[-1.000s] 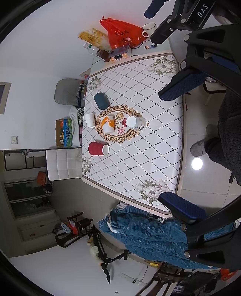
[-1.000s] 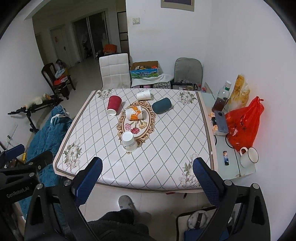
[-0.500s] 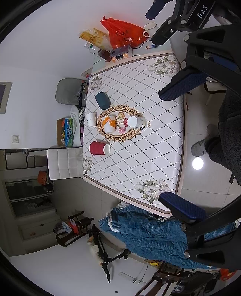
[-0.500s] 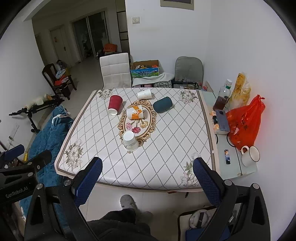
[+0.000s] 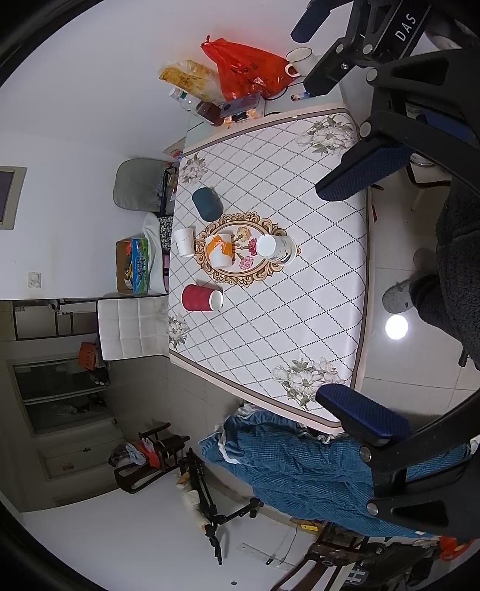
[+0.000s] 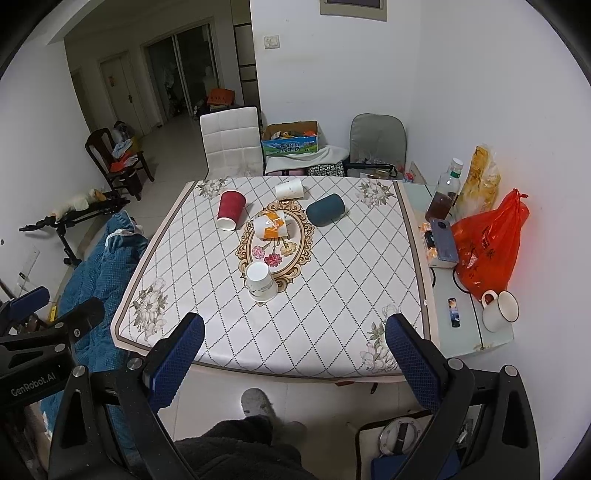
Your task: Flip cup upside down
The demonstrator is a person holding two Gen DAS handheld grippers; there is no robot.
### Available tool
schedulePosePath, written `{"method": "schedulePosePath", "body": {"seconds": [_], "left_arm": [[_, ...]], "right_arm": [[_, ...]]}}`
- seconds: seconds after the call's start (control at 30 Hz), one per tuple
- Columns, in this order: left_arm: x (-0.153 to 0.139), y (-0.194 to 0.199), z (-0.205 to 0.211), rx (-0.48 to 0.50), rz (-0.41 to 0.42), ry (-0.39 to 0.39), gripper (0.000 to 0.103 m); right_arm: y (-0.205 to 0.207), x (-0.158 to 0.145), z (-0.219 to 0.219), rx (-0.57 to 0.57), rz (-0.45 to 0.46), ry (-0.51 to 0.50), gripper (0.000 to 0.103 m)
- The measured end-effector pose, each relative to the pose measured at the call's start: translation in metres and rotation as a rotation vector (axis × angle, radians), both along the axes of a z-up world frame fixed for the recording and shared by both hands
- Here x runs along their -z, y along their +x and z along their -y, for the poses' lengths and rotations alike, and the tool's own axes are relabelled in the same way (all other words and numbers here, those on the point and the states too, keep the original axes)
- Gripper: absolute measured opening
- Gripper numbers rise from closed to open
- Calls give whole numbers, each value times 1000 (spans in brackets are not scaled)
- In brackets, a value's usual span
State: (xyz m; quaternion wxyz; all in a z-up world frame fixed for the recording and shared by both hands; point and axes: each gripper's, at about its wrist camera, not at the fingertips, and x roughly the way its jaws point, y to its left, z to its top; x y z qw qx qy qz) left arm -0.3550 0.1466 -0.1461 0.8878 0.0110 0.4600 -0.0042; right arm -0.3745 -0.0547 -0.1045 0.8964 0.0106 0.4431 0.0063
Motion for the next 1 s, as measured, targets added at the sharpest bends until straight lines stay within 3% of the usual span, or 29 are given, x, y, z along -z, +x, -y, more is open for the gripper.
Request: {"method": "schedulePosePath", "body": {"seconds": [1.0], "left_arm": [[-3,-2,4,1,1,-1,101]], "right_arm": [[-7,-1,-1,-6,-6,6,100]]}}
